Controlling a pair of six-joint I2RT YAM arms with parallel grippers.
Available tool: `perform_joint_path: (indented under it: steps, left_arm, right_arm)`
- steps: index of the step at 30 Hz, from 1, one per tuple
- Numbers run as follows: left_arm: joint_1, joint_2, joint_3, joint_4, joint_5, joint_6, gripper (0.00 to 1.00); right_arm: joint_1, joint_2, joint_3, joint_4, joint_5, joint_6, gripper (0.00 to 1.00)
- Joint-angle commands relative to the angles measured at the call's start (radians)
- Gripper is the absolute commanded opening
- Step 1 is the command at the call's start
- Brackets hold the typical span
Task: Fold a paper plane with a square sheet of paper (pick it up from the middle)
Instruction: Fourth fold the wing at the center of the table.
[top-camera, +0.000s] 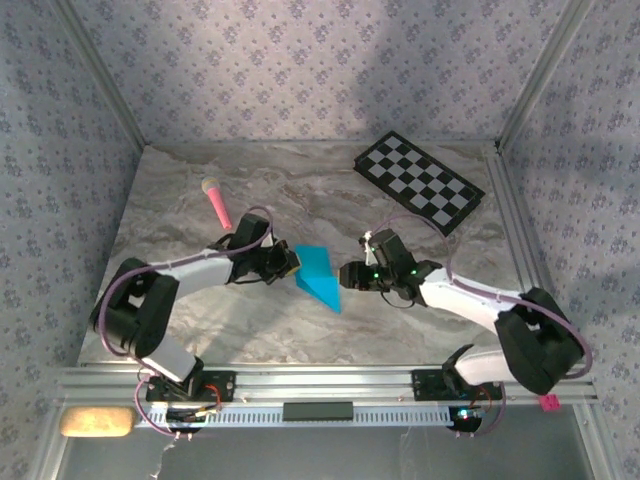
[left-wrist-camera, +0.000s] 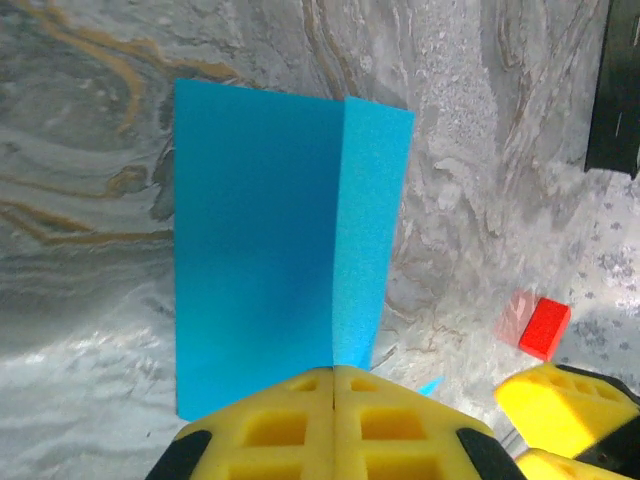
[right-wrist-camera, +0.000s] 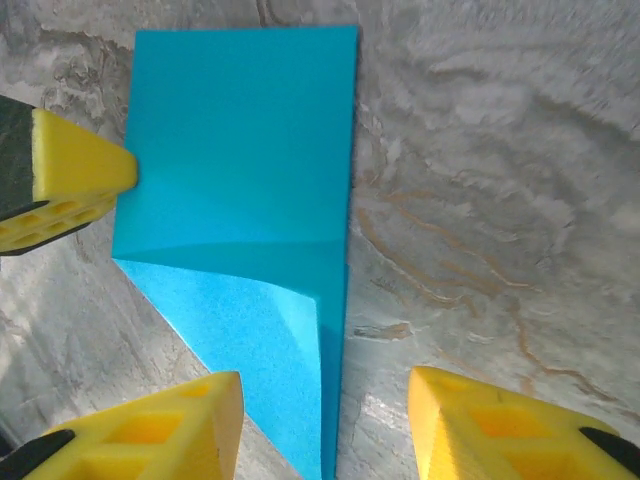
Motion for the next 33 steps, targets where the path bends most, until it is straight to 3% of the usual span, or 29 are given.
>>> perform_joint_path:
  steps: [1, 4, 7, 10, 15, 22, 33]
  left_arm:
    - [-0.023, -0.062, -0.03, -0.021, -0.122, -0.097, 0.0]
    - [-0.043, -0.089, -0.041, -0.024, -0.164, -0.138, 0.0]
    - [-0.057, -0.113, -0.04, -0.042, -0.191, -0.154, 0.0]
    - [-0.059, -0.132, -0.041, -0.065, -0.209, -0.158, 0.0]
    - [-0.059, -0.14, -0.038, -0.071, -0.206, -0.155, 0.0]
    - [-0.06, -0.135, -0.029, -0.083, -0.2, -0.145, 0.0]
    - [-0.059, -0.12, -0.011, -0.1, -0.19, -0.136, 0.0]
  right_arm:
    - [0.063, -0.061, 0.008, -0.037, 0.191, -0.07, 0.48]
    - [0.188, -0.093, -0.05, 0.099, 0.376, -0.18, 0.48]
    - [0.336, -0.068, -0.094, 0.231, 0.533, -0.39, 0.49]
    - [0.42, 0.013, -0.062, 0.241, 0.588, -0.521, 0.48]
    - [0.507, 0.161, -0.014, 0.293, 0.711, -0.607, 0.47]
    - [0.532, 0.29, 0.035, 0.3, 0.836, -0.626, 0.47]
    - [0.521, 0.336, 0.047, 0.284, 0.817, -0.584, 0.3]
